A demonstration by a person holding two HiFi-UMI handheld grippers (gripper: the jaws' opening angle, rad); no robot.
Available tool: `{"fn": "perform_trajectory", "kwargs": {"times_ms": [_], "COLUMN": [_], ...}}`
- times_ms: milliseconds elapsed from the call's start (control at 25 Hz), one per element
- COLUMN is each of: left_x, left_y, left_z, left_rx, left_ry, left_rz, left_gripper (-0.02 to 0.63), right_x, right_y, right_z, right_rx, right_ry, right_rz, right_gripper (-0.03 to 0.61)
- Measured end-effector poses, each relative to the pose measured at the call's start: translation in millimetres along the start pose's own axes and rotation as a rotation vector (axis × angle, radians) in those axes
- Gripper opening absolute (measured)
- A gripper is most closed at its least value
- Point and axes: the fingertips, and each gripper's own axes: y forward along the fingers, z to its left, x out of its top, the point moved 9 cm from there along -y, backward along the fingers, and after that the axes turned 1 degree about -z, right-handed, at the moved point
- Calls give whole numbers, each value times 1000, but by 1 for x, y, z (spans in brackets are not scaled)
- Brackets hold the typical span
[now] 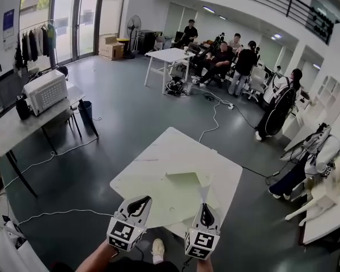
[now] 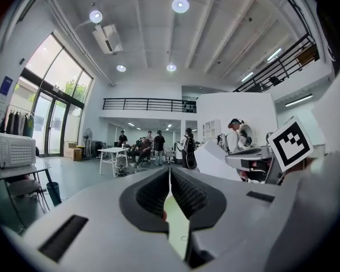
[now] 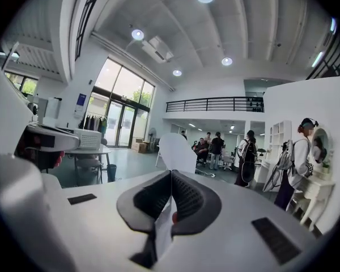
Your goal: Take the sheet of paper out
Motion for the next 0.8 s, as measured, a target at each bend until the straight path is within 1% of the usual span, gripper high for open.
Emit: {"fn": "perform_trajectory", "kwargs": {"times_ms": [320, 520, 800], "left_x": [-10, -18, -31], "left_y": [-3, -2, -1], "left_z": [-44, -66, -78], "left_rx": [-109, -166, -199], "left_ry": [18, 30, 39], "left_rz": [29, 44, 65], "left_gripper": [29, 29, 29], "right_x": [-23, -41, -61], "right_y": [-56, -83, -102], "right_z": [-21, -25, -30], "right_rx": [-74, -110, -138], "right_ry": [38, 62, 90], "right_rz": [-7, 5, 22], "right_gripper": [18, 18, 18]}}
